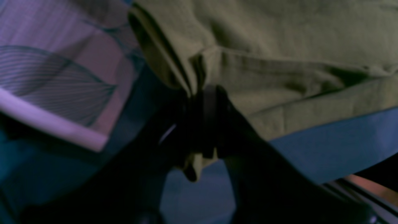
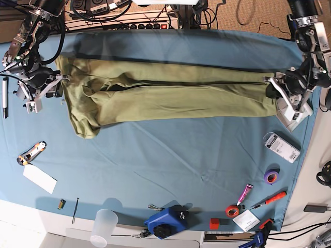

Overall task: Layout the t-shirt on the table in an organized manner, then fold the t-shirt properly
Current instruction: 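Fold the hem end with the left gripper toward the right gripper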

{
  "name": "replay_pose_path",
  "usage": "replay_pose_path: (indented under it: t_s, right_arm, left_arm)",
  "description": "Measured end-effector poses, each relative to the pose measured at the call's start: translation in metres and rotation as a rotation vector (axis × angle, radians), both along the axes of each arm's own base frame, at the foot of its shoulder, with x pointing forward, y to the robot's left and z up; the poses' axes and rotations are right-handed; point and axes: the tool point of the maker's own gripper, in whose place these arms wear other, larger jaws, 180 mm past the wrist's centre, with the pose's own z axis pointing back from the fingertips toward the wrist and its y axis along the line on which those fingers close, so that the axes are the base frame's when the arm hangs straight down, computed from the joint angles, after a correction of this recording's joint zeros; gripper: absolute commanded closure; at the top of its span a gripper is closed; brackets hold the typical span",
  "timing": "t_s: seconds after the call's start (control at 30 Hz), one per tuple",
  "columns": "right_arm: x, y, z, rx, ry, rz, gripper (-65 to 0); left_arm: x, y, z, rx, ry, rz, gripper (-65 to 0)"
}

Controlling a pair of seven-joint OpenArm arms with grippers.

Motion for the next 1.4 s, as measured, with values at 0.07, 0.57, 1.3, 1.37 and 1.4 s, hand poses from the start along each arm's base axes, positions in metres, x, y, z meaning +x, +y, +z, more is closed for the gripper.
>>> replay_pose_path:
  t_s: [0.07, 0.57, 1.3, 1.37, 1.4]
  right_arm:
    - [0.001, 0.000, 0.001, 0.001, -0.007, 0.000, -19.0]
    - [0.015, 0.000, 0.012, 0.003, -0.061, 0.000, -19.0]
    - [0.022, 0.000, 0.018, 0.004, -0.083, 0.000, -19.0]
    - [0.022, 0.000, 0.018, 0.004, -0.082, 0.000, -19.0]
    - [0.022, 0.000, 0.018, 0.004, -0.083, 0.000, -19.0]
  left_arm:
    - [0.000, 0.006, 0.003, 0.015, 0.000, -0.006, 0.0]
    - [-0.021, -0.085, 0.070, -0.217, -0.210, -0.375, 0.0]
    - [-0.009, -0.285, 0.031, -0.137, -0.226, -0.592, 0.0]
    - [-0.006, -0.294, 0.026, -0.117, -0.215, -0.597, 0.0]
    - [-0.005, -0.298, 0.025, -0.105, -0.218, -0.607, 0.0]
